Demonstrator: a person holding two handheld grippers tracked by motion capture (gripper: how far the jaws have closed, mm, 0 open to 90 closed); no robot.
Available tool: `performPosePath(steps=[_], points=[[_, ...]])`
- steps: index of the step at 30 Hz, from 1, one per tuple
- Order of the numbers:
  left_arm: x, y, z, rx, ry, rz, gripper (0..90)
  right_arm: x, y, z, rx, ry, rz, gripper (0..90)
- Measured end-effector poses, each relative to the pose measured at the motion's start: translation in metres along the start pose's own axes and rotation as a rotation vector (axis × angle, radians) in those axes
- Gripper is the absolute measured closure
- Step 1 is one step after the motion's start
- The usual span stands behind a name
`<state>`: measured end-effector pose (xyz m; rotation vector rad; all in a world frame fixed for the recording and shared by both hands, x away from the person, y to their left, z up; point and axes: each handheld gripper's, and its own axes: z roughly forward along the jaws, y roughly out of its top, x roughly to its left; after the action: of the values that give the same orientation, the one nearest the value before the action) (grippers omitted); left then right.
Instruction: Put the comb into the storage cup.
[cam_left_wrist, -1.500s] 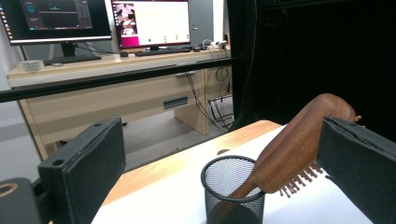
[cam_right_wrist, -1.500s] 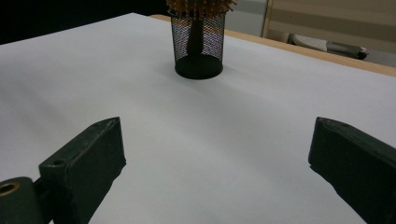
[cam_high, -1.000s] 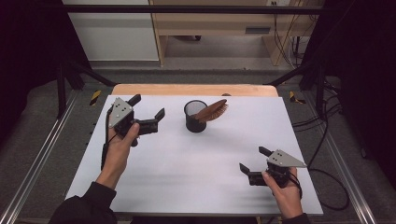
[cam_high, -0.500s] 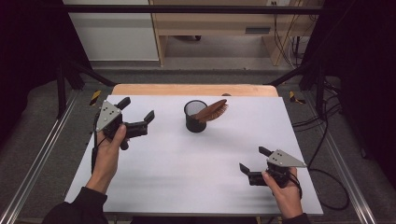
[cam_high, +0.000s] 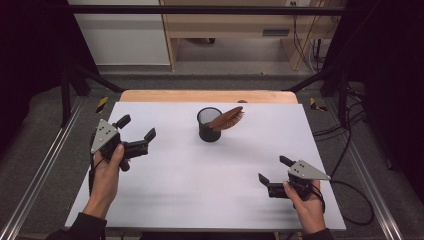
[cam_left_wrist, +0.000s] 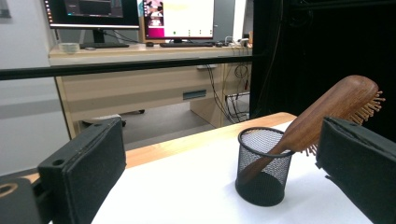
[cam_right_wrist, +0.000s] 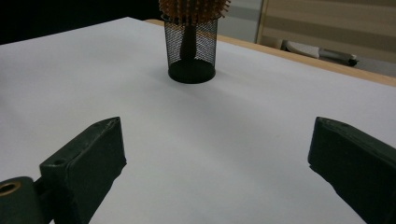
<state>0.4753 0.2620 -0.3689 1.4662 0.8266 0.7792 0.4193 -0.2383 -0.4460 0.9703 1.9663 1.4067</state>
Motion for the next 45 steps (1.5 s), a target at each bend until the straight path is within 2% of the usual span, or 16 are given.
performPosePath(steps=[5,10,14,18,21,36,45], points=[[0.008,-0.005,-0.012,-0.006,0.026,-0.014,1.5,-0.005,-0.001,-0.002,-0.035,-0.019,-0.012,4.3],[0.016,-0.008,-0.022,-0.009,0.054,-0.032,1.2,-0.009,-0.002,-0.004,-0.046,-0.032,-0.031,4.3],[0.018,-0.012,-0.028,-0.001,0.065,-0.032,1.2,-0.012,-0.003,-0.006,-0.059,-0.032,-0.017,3.8],[0.02,-0.015,-0.033,0.007,0.068,-0.03,1.2,-0.016,-0.004,-0.008,-0.063,-0.027,0.0,3.5],[0.02,-0.019,-0.037,0.021,0.07,-0.014,1.2,-0.02,-0.005,-0.009,-0.059,-0.002,0.035,3.5],[0.021,-0.038,-0.054,0.036,0.059,-0.052,1.4,-0.027,-0.008,-0.015,-0.077,-0.019,0.043,3.0],[0.017,-0.055,-0.056,0.067,0.041,-0.053,2.0,-0.028,-0.008,-0.016,-0.076,-0.015,0.038,3.0]])
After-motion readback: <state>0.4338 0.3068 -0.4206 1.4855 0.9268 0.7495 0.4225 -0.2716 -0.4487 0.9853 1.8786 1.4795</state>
